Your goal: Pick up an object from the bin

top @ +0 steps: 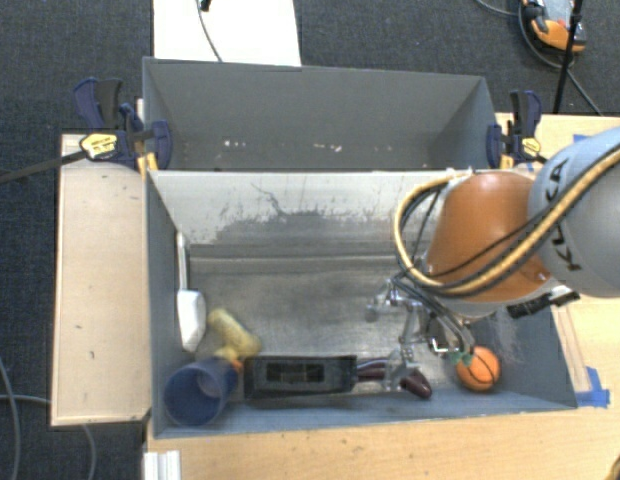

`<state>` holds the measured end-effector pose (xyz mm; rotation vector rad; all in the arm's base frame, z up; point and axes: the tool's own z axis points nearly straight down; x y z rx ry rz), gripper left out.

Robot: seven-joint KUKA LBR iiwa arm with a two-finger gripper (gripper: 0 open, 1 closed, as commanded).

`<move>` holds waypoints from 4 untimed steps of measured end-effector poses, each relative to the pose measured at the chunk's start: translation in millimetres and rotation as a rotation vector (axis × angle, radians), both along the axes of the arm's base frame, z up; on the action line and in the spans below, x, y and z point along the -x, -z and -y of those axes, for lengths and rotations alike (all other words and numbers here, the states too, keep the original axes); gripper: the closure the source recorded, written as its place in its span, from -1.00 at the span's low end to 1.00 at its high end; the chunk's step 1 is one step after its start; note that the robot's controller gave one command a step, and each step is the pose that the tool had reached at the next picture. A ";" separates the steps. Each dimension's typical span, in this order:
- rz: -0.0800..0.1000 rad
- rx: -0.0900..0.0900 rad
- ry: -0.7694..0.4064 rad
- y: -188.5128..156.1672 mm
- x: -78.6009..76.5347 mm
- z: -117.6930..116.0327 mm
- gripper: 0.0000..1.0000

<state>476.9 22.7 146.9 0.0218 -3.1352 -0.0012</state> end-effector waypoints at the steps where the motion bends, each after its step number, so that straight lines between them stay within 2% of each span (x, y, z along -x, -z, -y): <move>1: 0.008 0.000 0.001 -3.9 -2.0 0.0 -1.00; 2: 0.008 -0.001 -0.068 75.2 -9.4 8.1 1.00; 3: 0.008 -0.001 -0.067 75.2 -9.4 8.1 1.00; 4: 0.009 0.000 -0.202 -60.8 -0.7 5.5 1.00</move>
Offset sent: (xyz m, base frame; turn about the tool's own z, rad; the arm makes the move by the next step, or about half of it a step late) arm 0.0085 -0.0087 -0.0769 -0.0691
